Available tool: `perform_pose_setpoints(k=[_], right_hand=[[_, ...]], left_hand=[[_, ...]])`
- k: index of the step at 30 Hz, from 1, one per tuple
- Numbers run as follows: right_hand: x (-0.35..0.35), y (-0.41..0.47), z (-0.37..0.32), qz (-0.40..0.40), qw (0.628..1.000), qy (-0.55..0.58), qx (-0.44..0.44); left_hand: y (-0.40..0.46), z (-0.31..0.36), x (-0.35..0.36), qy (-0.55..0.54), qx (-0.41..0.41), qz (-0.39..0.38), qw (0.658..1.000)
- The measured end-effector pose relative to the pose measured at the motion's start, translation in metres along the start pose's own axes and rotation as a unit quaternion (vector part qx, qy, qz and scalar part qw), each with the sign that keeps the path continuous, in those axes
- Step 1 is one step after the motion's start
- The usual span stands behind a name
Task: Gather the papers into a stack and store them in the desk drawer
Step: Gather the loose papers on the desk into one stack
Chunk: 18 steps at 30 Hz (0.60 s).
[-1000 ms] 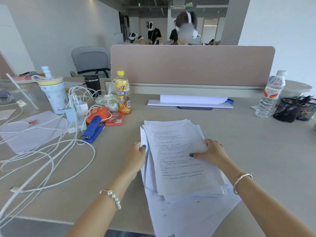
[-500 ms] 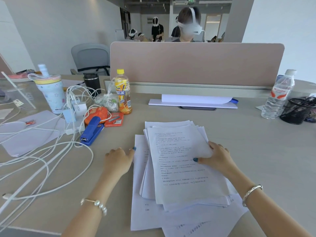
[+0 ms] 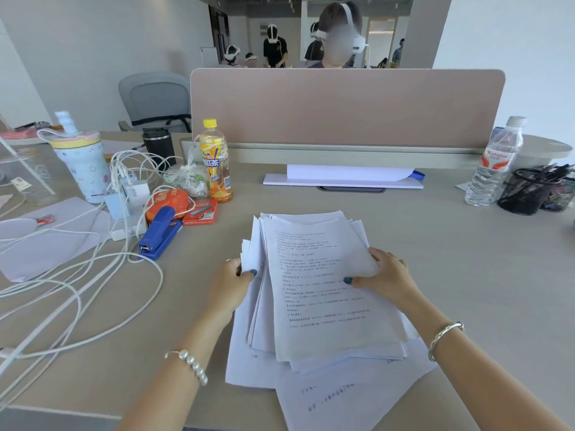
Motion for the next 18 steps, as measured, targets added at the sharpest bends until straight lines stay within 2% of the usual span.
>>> perform_pose_setpoints(k=[3, 7, 9, 14, 18], right_hand=[[0.001, -0.001, 0.000, 0.001, 1.000, 0.010, -0.007], [0.000, -0.006, -0.003, 0.002, 1.000, 0.022, -0.013], [0.002, -0.008, -0.004, -0.003, 1.000, 0.026, -0.017], [0.001, -0.011, -0.003, -0.017, 0.999, 0.028, -0.025], [0.003, -0.012, -0.001, -0.035, 0.998, 0.050, -0.009]], left_hand=[[0.006, 0.007, 0.001, -0.036, 0.005, -0.001, 0.999], [0.019, 0.024, 0.005, -0.099, -0.036, -0.017, 0.994], [0.024, 0.034, 0.011, -0.133, -0.041, -0.055, 0.989], [0.038, 0.039, 0.024, -0.147, -0.077, -0.075, 0.983], [0.025, 0.035, 0.033, -0.104, -0.013, -0.141, 0.984]])
Point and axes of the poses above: each hand's wrist, its own y-axis towards the middle knuckle, its own x-axis out of the palm, z = x × y, the point moved 4 cm from there along y, towards the middle knuckle, and after that the axes turned 8 degrees about x, right-handed, at the moved point
